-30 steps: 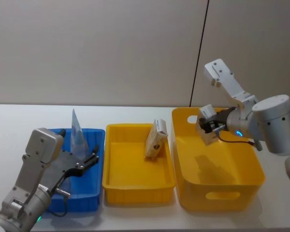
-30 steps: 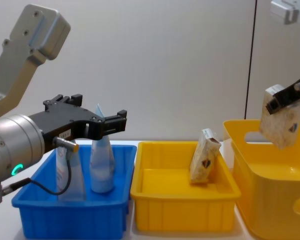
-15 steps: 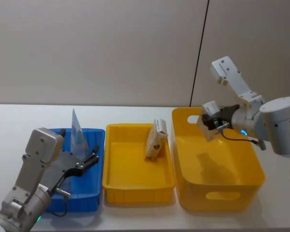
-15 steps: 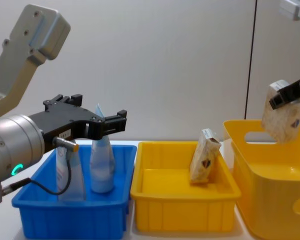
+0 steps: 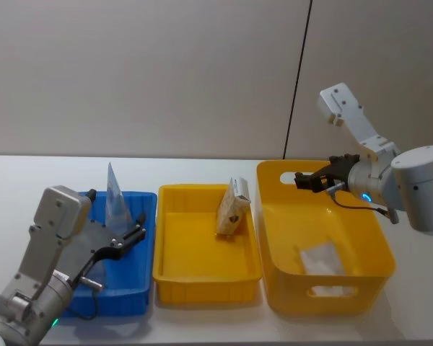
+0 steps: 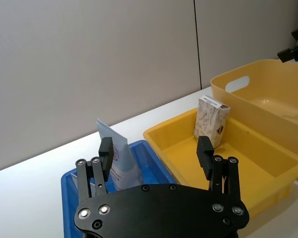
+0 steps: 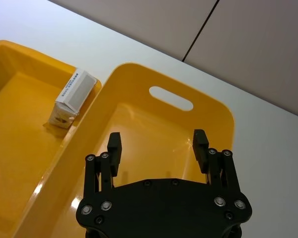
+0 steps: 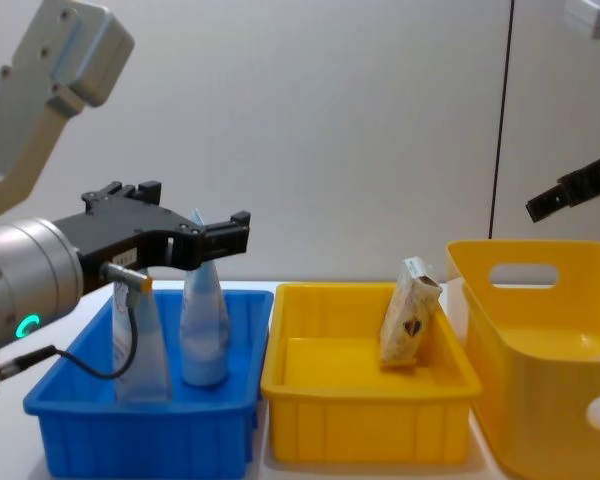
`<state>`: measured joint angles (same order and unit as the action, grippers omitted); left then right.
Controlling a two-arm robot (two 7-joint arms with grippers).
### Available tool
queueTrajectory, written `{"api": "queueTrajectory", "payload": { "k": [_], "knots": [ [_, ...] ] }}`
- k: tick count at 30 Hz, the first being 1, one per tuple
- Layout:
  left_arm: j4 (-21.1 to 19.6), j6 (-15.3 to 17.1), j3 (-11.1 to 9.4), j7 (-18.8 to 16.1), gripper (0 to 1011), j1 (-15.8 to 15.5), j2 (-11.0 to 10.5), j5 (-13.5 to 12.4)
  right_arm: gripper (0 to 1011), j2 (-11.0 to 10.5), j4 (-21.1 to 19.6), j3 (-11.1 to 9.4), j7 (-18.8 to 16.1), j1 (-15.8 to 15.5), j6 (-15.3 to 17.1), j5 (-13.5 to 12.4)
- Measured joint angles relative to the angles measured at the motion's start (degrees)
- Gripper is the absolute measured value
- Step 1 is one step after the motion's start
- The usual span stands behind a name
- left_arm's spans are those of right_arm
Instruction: Bimanual collaborative sorting of washing and personal care products
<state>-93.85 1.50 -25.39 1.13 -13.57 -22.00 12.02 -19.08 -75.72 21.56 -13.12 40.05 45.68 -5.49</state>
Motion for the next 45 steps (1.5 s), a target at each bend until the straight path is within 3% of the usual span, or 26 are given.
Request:
{"api": "queueTrajectory", "payload": {
  "k": [4, 7, 18, 25, 45],
  "knots": [
    [-1.05, 1.50, 0.81, 0.49, 1001, 0.02, -0.38, 0.87, 951, -0.02, 0.02, -0.09, -0.02, -0.03, -0.14, -0.04],
    [-1.83, 2.61, 1.39, 0.57, 1001, 0.13, -0.62, 1.27, 1003, -0.03, 0.02, -0.11, -0.04, -0.04, -0.20, -0.05],
    [-2.98, 6.15, 3.48, -0.45, 1001, 1.10, -0.83, 2.00, 1004, -0.04, 0.02, -0.17, -0.08, -0.10, -0.33, -0.06],
    [-1.50, 8.06, 4.15, -1.14, 1001, 1.68, -0.35, 2.22, 1004, -0.04, 0.02, -0.23, -0.07, -0.12, -0.38, -0.06],
    [3.29, 8.53, 4.65, -3.75, 1001, 2.00, 2.31, 0.43, 1004, -0.04, 0.01, -0.23, -0.07, -0.11, -0.42, -0.05]
  ]
}}
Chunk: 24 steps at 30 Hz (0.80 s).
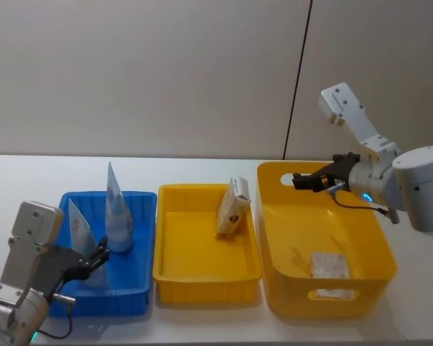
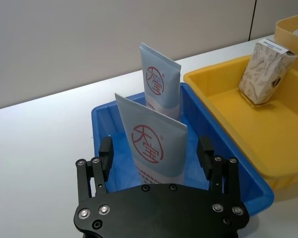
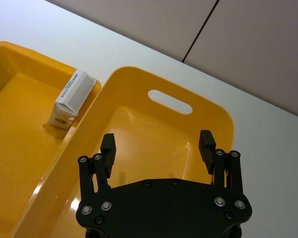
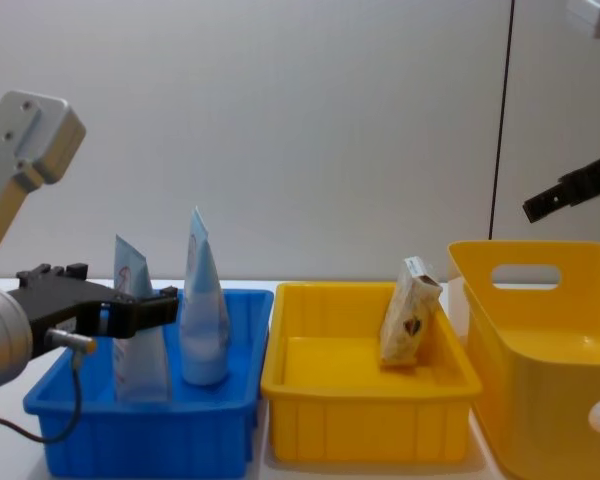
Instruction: Bimanual collaborative sorting of washing and personal care products
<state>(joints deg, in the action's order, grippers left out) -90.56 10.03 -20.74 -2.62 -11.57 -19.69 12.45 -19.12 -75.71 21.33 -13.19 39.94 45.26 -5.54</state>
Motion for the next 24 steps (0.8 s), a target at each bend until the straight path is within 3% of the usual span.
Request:
{"api": "queueTrajectory", "payload": {
  "k": [24],
  "knots": [
    [5.90, -0.31, -1.75, 0.26, 1001, -3.18, 3.48, -2.76, 1004, 0.00, 0.00, 0.00, 0.00, 0.00, 0.01, 0.00]
  ]
}}
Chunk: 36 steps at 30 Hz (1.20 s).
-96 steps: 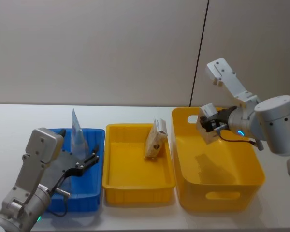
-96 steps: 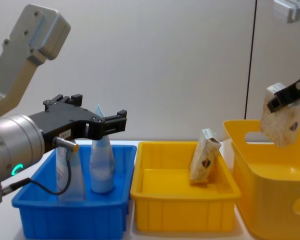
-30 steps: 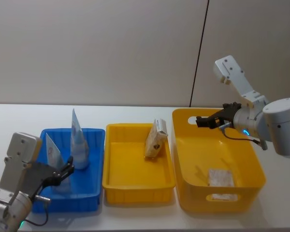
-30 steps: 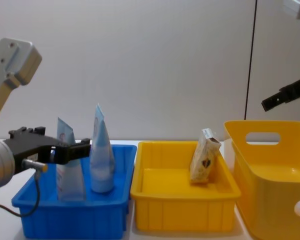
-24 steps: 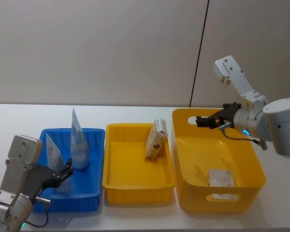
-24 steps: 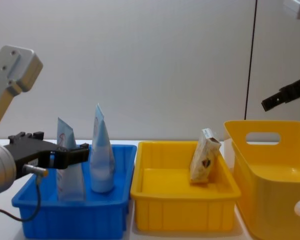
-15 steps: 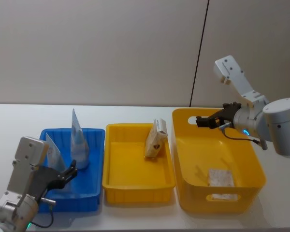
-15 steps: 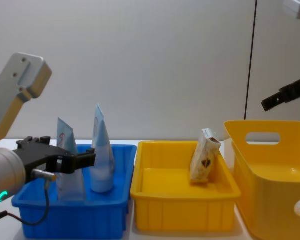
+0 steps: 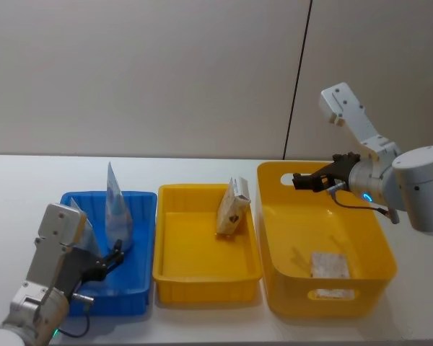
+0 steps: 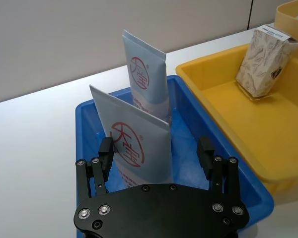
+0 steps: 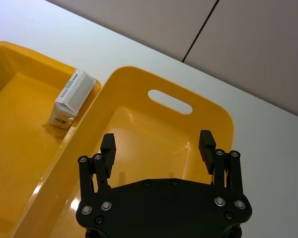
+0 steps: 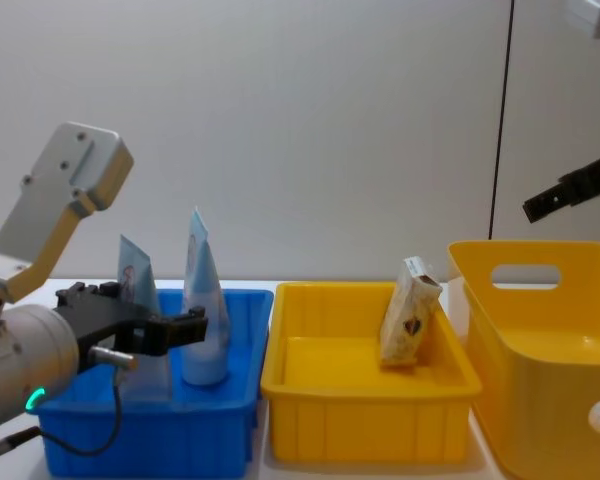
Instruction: Bimanual collaborative sorting of washing and personal care products
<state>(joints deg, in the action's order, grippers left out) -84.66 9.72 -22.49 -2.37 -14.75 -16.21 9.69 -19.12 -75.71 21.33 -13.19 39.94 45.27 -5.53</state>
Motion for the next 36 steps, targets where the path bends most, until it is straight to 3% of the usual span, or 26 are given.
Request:
{"api": "queueTrajectory", "payload": {
  "k": [16, 23, 36],
  "knots": [
    [2.79, -0.05, -0.44, -1.03, 991, -1.55, 1.39, -1.92, 1004, 0.00, 0.00, 0.00, 0.00, 0.00, 0.00, 0.00],
    [3.23, -0.12, -0.50, -1.21, 835, -1.78, 1.63, -2.23, 1004, 0.00, 0.00, 0.00, 0.00, 0.00, 0.00, 0.00],
    [3.64, -0.23, -0.57, -1.35, 393, -2.02, 1.83, -2.51, 1004, 0.00, 0.00, 0.00, 0.00, 0.00, 0.00, 0.00]
  ]
}}
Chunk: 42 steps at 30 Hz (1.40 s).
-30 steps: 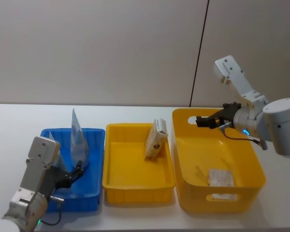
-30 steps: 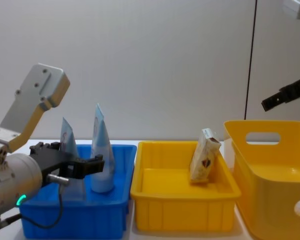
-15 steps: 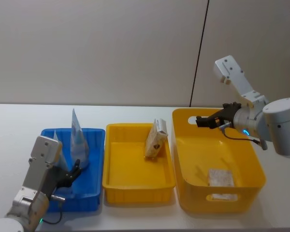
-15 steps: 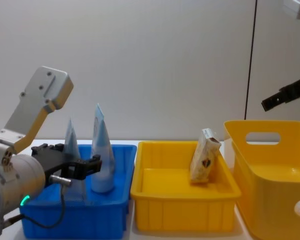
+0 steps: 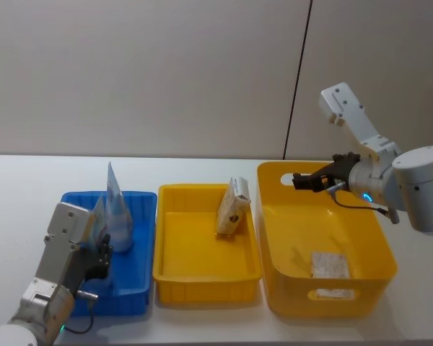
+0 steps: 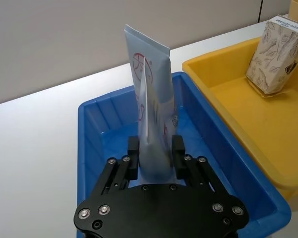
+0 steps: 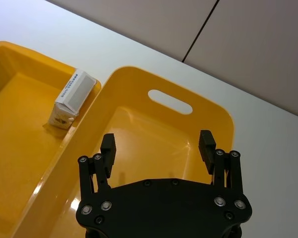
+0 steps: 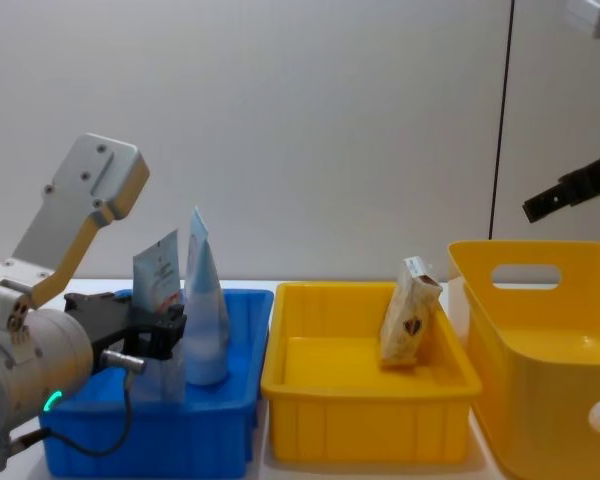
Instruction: Bimanual collaborative sorting of washing and personal care products
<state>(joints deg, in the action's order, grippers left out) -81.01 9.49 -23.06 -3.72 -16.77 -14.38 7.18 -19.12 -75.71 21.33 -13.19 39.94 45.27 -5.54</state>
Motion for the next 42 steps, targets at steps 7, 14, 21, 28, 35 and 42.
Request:
{"api": "queueTrajectory", "payload": {
  "k": [7, 14, 21, 28, 35, 42],
  "knots": [
    [0.07, -0.01, 0.00, -0.03, 287, -0.03, 0.04, -0.05, 1004, 0.00, 0.00, 0.00, 0.00, 0.00, 0.00, 0.00],
    [0.11, -0.01, 0.00, -0.07, 242, -0.07, 0.07, -0.10, 1004, 0.00, 0.00, 0.00, 0.00, 0.00, 0.00, 0.00],
    [0.15, -0.01, 0.00, -0.07, 222, -0.09, 0.09, -0.13, 1004, 0.00, 0.00, 0.00, 0.00, 0.00, 0.00, 0.00],
    [0.17, -0.01, 0.02, -0.07, 222, -0.09, 0.10, -0.13, 1004, 0.00, 0.00, 0.00, 0.00, 0.00, 0.00, 0.00],
    [-0.76, 0.78, 0.29, 0.20, 222, 0.03, -0.04, -0.10, 1004, 0.00, 0.00, 0.00, 0.00, 0.00, 0.00, 0.00],
    [-2.93, 2.52, 1.52, 1.24, 222, 0.47, -0.08, 1.40, 1004, 0.00, 0.00, 0.00, 0.00, 0.00, 0.00, 0.00]
  ]
}}
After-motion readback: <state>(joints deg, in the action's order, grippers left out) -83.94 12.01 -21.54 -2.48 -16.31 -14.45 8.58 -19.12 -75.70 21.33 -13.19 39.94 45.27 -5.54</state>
